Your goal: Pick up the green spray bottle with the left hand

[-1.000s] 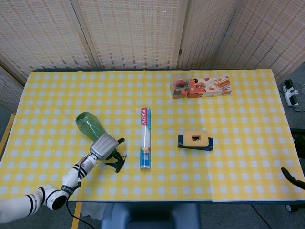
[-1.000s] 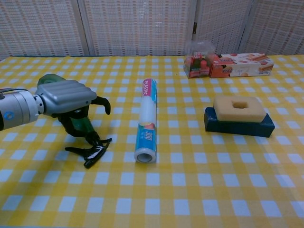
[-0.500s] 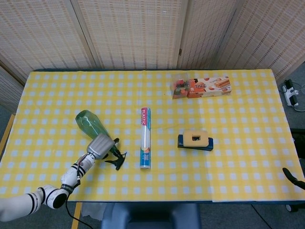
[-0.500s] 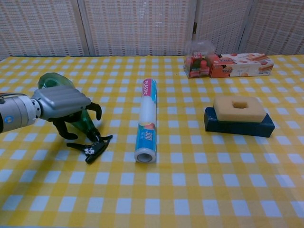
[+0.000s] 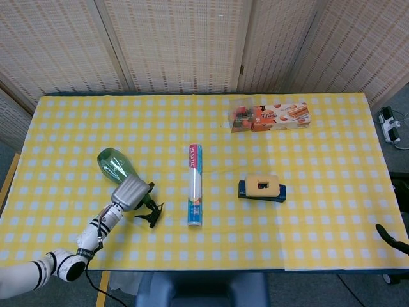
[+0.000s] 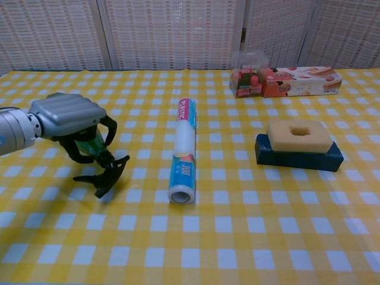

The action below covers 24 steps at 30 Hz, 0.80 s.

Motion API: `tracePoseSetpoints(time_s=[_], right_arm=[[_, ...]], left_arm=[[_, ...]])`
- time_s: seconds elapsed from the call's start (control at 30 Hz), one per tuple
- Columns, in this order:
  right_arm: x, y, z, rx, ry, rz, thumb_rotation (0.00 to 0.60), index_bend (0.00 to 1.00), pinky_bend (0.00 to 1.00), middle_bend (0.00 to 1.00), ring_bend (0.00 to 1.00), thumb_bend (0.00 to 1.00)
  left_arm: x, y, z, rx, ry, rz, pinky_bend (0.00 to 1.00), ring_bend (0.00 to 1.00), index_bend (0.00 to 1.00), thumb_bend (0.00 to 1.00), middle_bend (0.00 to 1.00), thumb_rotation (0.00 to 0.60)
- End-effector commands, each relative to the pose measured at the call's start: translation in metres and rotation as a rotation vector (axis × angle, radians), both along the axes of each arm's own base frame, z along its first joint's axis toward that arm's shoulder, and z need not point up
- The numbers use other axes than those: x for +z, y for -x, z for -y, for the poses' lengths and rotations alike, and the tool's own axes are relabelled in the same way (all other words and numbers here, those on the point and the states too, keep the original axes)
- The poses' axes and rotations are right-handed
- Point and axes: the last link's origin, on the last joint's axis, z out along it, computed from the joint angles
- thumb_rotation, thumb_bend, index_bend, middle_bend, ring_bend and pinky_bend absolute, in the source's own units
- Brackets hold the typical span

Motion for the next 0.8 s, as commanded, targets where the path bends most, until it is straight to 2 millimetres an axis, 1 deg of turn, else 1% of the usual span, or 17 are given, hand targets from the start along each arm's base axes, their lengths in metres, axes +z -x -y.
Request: tracePoseSetpoints(time_s=[0.03,0.13,0.33,0.53,0.73,0.8], right_arm=[[-0.001,0.000,0.000,0.001,-0.004,-0.001,0.600,0.00,0.00,0.00,0.00,0.26],[-0.003,-0.001,0.001,0.005,-0.013,-0.002,0.600,0.00,0.00,0.00,0.00,0.26],[-0.007,-0.004,0.001,0.018,-0.026,-0.006,0.600,0.00,0.00,0.00,0.00,0.26],[-0.011,-0.006,0.001,0.027,-0.037,-0.012,0.600,0.00,0.00,0.00,0.00,0.26],[-0.014,-0.008,0.001,0.032,-0.043,-0.016,0.600,0.00,0.00,0.00,0.00,0.26],[-0.014,-0.008,0.000,0.030,-0.039,-0.014,0.600,0.00,0.00,0.00,0.00,0.26]], left_arm=[[0.016,-0.002,0.003,0.016,-0.006,0.064,1.00,1.00,0.66,0.42,1.00,0.600],[0.032,-0.004,0.005,0.032,-0.036,0.135,1.00,1.00,0.67,0.44,1.00,0.600],[0.065,-0.007,0.006,0.154,-0.069,0.383,1.00,1.00,0.68,0.46,1.00,0.600],[0.104,-0.013,0.005,0.239,-0.092,0.595,1.00,1.00,0.68,0.47,1.00,0.600],[0.136,-0.030,0.013,0.251,-0.089,0.698,1.00,1.00,0.68,0.47,1.00,0.600],[0.143,-0.033,0.015,0.250,-0.091,0.717,1.00,1.00,0.68,0.48,1.00,0.600]])
